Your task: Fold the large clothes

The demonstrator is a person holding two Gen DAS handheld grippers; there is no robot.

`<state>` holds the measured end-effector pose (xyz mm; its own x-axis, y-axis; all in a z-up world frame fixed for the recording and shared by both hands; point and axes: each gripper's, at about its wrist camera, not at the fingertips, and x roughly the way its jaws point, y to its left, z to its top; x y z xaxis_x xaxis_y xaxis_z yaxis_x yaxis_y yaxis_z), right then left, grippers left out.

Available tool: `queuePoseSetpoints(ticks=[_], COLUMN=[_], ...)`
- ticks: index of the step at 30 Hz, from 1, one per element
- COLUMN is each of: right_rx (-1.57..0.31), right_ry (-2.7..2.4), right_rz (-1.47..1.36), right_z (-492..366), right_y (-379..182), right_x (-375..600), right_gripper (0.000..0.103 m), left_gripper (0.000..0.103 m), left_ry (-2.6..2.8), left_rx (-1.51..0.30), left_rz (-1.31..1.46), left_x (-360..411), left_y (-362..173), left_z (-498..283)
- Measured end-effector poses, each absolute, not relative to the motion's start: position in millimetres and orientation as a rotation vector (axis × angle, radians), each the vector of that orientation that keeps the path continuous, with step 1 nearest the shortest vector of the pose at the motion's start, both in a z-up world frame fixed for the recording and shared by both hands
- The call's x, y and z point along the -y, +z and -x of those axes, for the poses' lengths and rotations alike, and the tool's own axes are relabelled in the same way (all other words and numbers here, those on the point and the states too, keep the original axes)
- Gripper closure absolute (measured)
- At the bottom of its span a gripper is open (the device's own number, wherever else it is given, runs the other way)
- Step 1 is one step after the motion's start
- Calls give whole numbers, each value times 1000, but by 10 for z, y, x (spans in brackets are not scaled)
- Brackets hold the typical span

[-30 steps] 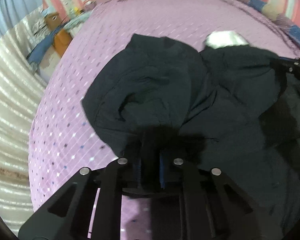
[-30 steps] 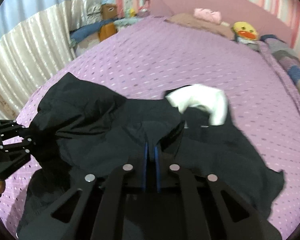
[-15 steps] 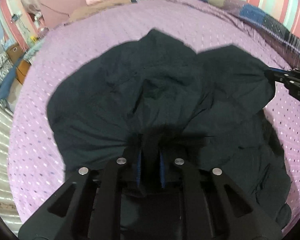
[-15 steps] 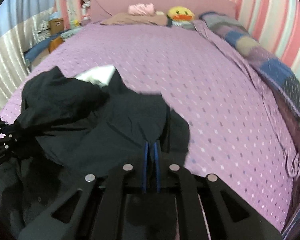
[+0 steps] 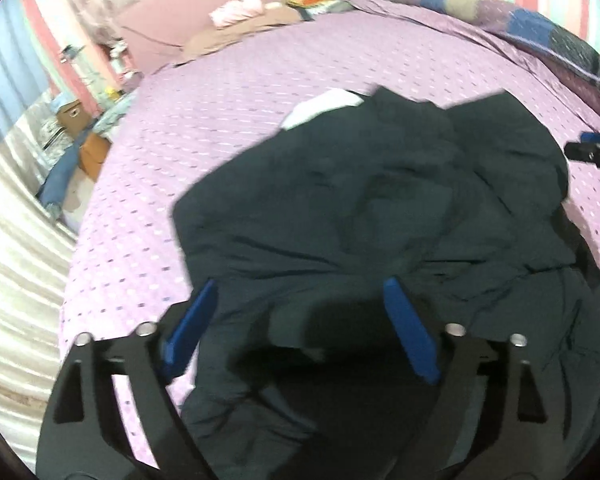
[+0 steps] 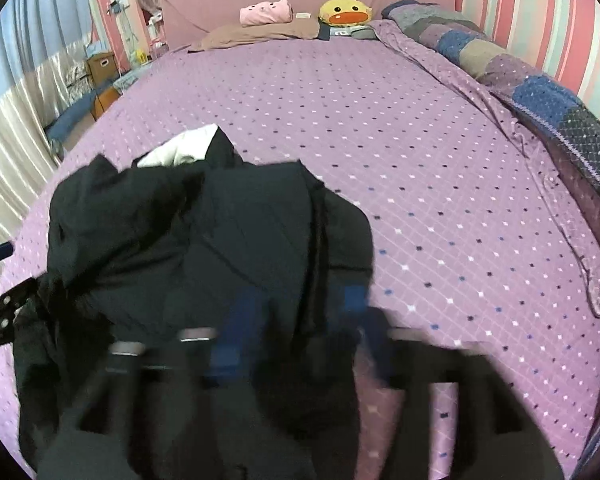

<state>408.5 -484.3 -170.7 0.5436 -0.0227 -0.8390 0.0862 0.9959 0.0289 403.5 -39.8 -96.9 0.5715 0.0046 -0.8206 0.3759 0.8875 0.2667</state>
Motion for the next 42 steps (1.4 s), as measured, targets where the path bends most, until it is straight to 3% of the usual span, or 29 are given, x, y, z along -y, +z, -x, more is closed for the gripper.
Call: queuePoseSetpoints(ticks=[6, 8, 9, 10, 11, 12, 14, 19, 24, 26, 27, 28, 29, 30, 32, 36, 42], right_rx=[-1092, -1105, -1100, -1094, -1079, -1066, -1007, -942, -1078, -1073, -1041, -1000, -961, -912, -847, -767, -762], right_ry=[-72, -13, 1, 3, 13, 18, 12, -87, -169, -183, -187, -190, -192, -187, -163, -115, -93], right_rz=[-145, -274, -305, -309, -317, -317, -244, -77, -78, -104, -120, -116, -101, -85, -73, -43, 77], right_z=[-4474, -4506, -4492, -4466, -4423, -4389, -4245, -3859, -3905, -3921, -3890, -3853, -3822, -3801, -3849, -4143, -4874], right_y=[-2093, -2217, -2246, -2252, -2232, -2197, -2002, -1689, -2089, -2058, -1945, -1823, -1717, -1598, -1451, -1335, -1737], right_x=[4879, 4931, 4931, 4911, 4884, 4855, 4711, 4647, 4970, 4980, 4962, 4920, 4861, 4776, 4626, 4185, 3606], right_gripper=[34, 40, 54, 60, 74, 83, 87, 88, 86, 82, 77, 75, 67, 50, 31, 6, 4], left_gripper=[11, 33, 66, 86, 89, 91, 91, 91, 90, 87, 74, 52, 42, 29, 23, 3, 3], left_ry=[-105, -94, -83, -76, -72, -61, -25, -7, -13, -22, -28, -33, -36, -40, -63, -81, -142], left_rx=[-1052, -1119, -1164, -1193, -1221, -1221, -1193, -1164, -1174, -1171, -1166, -1145, -1115, -1081, -1016, -927, -893], left_rz=[-348, -332, -340, -340, -331, -333, -366, -386, -394, -377, -371, -367, -370, -376, -379, -322, -262], left_x=[-244, -364, -396, -413, -434, -440, -435, -415, -467, -440, -408, -450, -519, -482, -350, -112, 322], left_y=[-1211, -1437, -1578, -1670, -1786, -1827, -1884, -1866, -1843, -1789, -1796, -1708, -1611, -1532, -1367, -1147, -1289], left_z=[-4664, -4779, -4813, -4825, -4818, -4802, -4727, -4627, -4602, -4600, -4628, -4597, -4542, -4533, -4561, -4777, -5271])
